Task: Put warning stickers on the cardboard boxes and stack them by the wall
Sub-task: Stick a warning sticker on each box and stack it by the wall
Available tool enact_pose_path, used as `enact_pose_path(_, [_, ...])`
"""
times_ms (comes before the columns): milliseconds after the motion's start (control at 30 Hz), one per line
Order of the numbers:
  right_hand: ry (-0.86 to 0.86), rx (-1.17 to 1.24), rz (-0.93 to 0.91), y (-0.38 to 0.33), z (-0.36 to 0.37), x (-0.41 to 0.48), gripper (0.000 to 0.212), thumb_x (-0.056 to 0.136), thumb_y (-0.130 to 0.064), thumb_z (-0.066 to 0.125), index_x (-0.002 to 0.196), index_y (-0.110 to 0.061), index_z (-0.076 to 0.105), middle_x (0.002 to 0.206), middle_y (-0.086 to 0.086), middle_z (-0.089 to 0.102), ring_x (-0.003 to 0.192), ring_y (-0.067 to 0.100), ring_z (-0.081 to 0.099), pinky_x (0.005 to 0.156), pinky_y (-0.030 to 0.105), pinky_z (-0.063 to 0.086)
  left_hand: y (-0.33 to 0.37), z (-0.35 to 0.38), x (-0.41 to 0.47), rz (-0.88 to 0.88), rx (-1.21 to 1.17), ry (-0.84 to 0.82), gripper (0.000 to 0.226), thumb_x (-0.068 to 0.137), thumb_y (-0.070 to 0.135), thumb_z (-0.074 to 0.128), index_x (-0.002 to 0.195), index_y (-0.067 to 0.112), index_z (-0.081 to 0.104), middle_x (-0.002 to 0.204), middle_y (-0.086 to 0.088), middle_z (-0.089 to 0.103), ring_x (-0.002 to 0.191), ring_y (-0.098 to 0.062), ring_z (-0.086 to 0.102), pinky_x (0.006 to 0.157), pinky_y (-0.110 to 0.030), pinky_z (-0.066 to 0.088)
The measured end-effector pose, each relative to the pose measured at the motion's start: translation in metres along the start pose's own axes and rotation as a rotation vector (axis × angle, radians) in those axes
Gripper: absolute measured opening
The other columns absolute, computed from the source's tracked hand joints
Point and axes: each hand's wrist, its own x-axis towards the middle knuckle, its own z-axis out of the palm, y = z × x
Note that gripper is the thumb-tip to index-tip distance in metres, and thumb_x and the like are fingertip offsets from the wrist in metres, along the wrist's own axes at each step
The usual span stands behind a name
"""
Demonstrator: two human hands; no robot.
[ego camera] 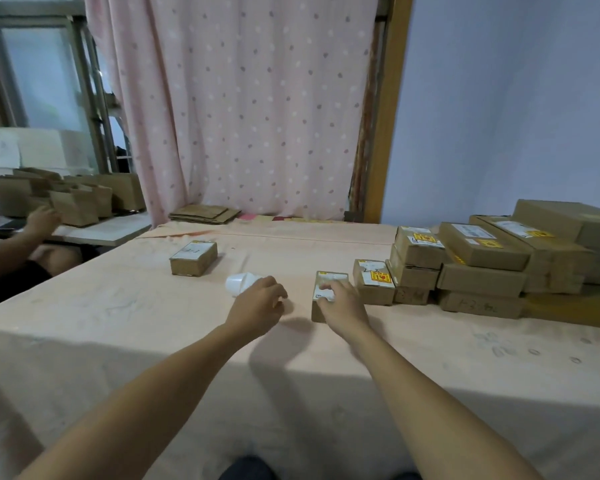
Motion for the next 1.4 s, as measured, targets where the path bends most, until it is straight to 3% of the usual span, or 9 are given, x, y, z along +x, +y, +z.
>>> enact_pose_path(267, [-0.074,0.019,-0.055,-0.019,0.026,0.004,0.024,0.096,-0.021,0.056,0.118,-0.026,0.065,0.123,-0.01,0.058,0.114,0.012,0.049,0.093,0.029,0.04,-0.058,-0.01,0.009,-0.003,0.293,-0.101,0.039,0.093,0.033,0.068,0.131,0.027,0.065,0.137,-0.003,0.049,0.12,-0.025,0.048,0.095,-0.035,0.045])
enact_pose_path(567, [-0.148,0.038,-0.074,-0.031,0.046,0.011,0.023,0.095,-0.021,0.054,0.116,-0.022,0.064,0.117,-0.008,0.061,0.105,0.014,0.055,0.094,0.035,0.048,-0.059,0.013,0.009,0.086,0.349,0.054,0.02,0.08,0.019,0.077,0.1,0.016,0.076,0.116,-0.004,0.064,0.096,-0.027,0.056,0.079,-0.036,0.051])
enact_pose_path(667, [-0.16,0.036,-0.07,-0.032,0.05,0.012,0.028,0.094,-0.022,0.055,0.121,-0.024,0.061,0.121,-0.009,0.059,0.109,0.014,0.056,0.094,0.036,0.049,-0.059,0.016,0.013,0.033,0.231,0.068,0.012,0.083,0.016,0.074,0.095,0.015,0.076,0.109,0.0,0.064,0.095,-0.026,0.052,0.079,-0.033,0.044])
enact_pose_path(767, [-0.151,0.03,-0.093,-0.032,0.053,0.013,0.036,0.093,-0.028,0.058,0.129,-0.026,0.056,0.13,-0.01,0.055,0.119,0.015,0.054,0.098,0.039,0.048,-0.048,0.011,0.016,-0.168,-0.134,0.089,0.004,0.083,0.018,0.075,0.086,0.015,0.075,0.089,0.007,0.063,0.089,-0.021,0.047,0.071,-0.028,0.033])
enact_pose_path(900, [-0.12,0.05,-0.117,-0.036,0.057,0.015,0.033,0.091,-0.042,0.063,0.121,-0.031,0.059,0.125,-0.012,0.055,0.118,0.012,0.053,0.094,0.04,0.049,-0.029,-0.001,0.022,-0.401,-0.729,0.048,0.01,0.08,0.016,0.082,0.081,0.009,0.076,0.073,0.005,0.07,0.068,-0.006,0.06,0.064,-0.019,0.041])
enact_pose_path(1000, [-0.056,0.097,-0.107,-0.035,0.058,0.014,0.027,0.09,-0.049,0.065,0.112,-0.034,0.061,0.117,-0.015,0.059,0.107,0.011,0.058,0.086,0.039,0.051,-0.023,-0.007,0.024,-0.405,-0.991,0.012,0.021,0.078,0.014,0.085,0.083,-0.003,0.074,0.079,-0.011,0.074,0.071,-0.013,0.067,0.07,-0.025,0.049])
enact_pose_path(1167, [0.017,0.181,-0.078,-0.031,0.047,0.017,0.021,0.089,-0.048,0.071,0.102,-0.032,0.065,0.106,-0.018,0.064,0.091,0.004,0.058,0.071,0.027,0.045,-0.02,-0.01,0.02,-0.331,-1.023,-0.124,0.017,0.081,0.006,0.08,0.098,0.001,0.077,0.096,-0.014,0.076,0.084,-0.01,0.067,0.076,-0.014,0.049])
enact_pose_path(1300, [-0.009,0.174,-0.069,-0.028,0.045,0.017,0.018,0.086,-0.038,0.074,0.101,-0.031,0.069,0.104,-0.018,0.068,0.096,0.006,0.059,0.081,0.03,0.049,-0.027,-0.002,0.016,-0.282,-0.884,-0.093,0.015,0.081,0.007,0.08,0.095,0.012,0.079,0.093,-0.006,0.077,0.086,-0.013,0.067,0.083,-0.027,0.051])
enact_pose_path(1400, [-0.027,0.19,-0.075,-0.026,0.045,0.013,0.018,0.086,-0.039,0.072,0.101,-0.029,0.07,0.103,-0.017,0.069,0.099,0.007,0.06,0.087,0.033,0.05,-0.026,0.002,0.013,-0.264,-0.712,-0.034,0.012,0.081,0.011,0.08,0.092,0.016,0.08,0.086,0.004,0.076,0.076,-0.002,0.06,0.074,-0.019,0.045])
